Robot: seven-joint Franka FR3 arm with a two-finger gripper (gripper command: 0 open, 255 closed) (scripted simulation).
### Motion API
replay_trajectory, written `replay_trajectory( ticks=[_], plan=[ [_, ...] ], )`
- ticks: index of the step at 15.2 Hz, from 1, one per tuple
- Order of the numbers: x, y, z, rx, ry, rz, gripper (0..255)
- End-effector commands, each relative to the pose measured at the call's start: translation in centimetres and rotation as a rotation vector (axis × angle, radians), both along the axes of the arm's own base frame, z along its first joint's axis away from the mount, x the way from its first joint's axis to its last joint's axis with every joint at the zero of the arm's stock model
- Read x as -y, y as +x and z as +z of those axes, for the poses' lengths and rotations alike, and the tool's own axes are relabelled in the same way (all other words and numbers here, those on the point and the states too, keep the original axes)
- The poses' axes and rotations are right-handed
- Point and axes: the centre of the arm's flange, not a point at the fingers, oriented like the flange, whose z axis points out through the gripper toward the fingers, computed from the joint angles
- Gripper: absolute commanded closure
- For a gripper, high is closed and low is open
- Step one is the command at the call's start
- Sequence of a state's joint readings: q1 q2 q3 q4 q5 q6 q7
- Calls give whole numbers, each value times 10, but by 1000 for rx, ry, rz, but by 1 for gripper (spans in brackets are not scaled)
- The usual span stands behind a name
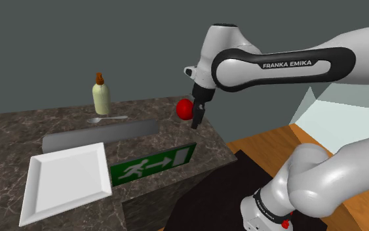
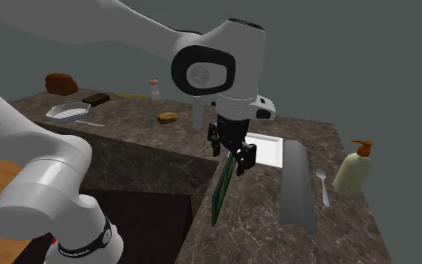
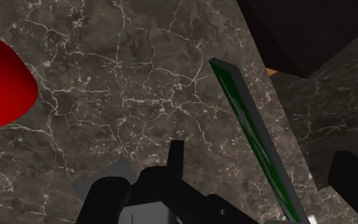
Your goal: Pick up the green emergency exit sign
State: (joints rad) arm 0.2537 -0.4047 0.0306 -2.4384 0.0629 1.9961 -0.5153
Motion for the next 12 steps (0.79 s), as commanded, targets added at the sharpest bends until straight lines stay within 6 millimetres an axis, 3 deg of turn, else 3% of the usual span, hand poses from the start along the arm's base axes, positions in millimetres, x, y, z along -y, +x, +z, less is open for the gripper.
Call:
replay_trajectory(
  ticks=[1,9,12],
  plan=[
    [-23,4,-14,10,4,111,0],
    [-110,-6,-72,43,17,536,0],
    [-112,-6,-84,44,18,548,0]
  ],
)
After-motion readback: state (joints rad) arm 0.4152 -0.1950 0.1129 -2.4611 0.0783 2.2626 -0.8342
